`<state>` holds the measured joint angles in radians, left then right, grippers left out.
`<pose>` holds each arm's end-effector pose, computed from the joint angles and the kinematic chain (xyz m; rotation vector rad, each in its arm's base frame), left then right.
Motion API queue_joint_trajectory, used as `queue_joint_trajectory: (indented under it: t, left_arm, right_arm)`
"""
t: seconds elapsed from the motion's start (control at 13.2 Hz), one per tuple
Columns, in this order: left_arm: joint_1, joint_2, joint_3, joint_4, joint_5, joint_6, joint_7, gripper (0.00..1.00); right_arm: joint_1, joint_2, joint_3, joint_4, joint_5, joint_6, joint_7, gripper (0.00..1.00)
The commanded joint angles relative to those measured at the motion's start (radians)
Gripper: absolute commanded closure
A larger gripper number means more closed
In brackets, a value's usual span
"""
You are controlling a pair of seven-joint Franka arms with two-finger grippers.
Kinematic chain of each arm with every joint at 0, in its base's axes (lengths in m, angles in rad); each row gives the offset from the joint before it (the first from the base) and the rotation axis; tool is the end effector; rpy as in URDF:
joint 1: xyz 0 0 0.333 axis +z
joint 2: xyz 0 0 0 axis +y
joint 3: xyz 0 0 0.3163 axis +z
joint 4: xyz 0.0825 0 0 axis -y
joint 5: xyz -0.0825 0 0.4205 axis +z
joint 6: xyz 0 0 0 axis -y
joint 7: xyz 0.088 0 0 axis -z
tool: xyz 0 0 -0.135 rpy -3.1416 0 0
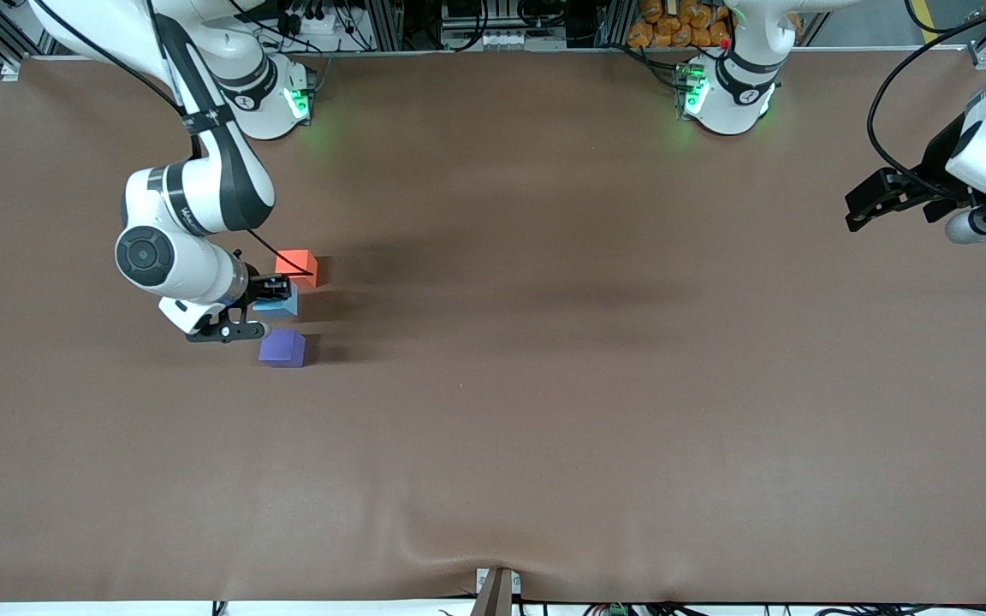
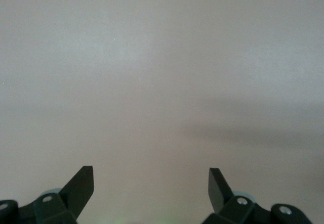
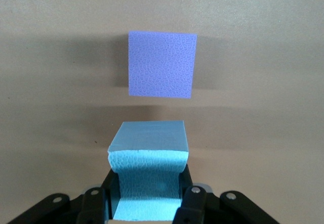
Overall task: Place blue block between orange and purple blocks
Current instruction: 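Lower the blue block between the orange and purple blocks with the right gripper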
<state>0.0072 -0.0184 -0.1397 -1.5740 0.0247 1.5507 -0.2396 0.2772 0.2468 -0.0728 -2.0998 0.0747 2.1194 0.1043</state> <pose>0.5785 -0.0744 0.6042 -3.1094 -0.1674 -0.0001 0.5579 0.1204 0.2330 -3.1140 -0.0842 0.3593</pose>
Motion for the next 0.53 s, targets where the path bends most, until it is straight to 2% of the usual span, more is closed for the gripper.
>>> queue_joint_trajectory:
  t: [0.0, 0.45]
  left_arm:
    - [0.013, -0.02, -0.009, -0.011, -0.006, -0.006, 0.002, 0.0]
    - [0.011, -0.021, -0.011, -0.011, -0.005, -0.008, -0.003, 0.0]
  right_arm:
    - [-0.015, -0.003, 0.01, -0.034, 0.016, 0.039, -0.018, 1.0]
    - [-0.006, 0.019, 0.011, -0.092, 0.017, 0.154, -0.017, 1.0]
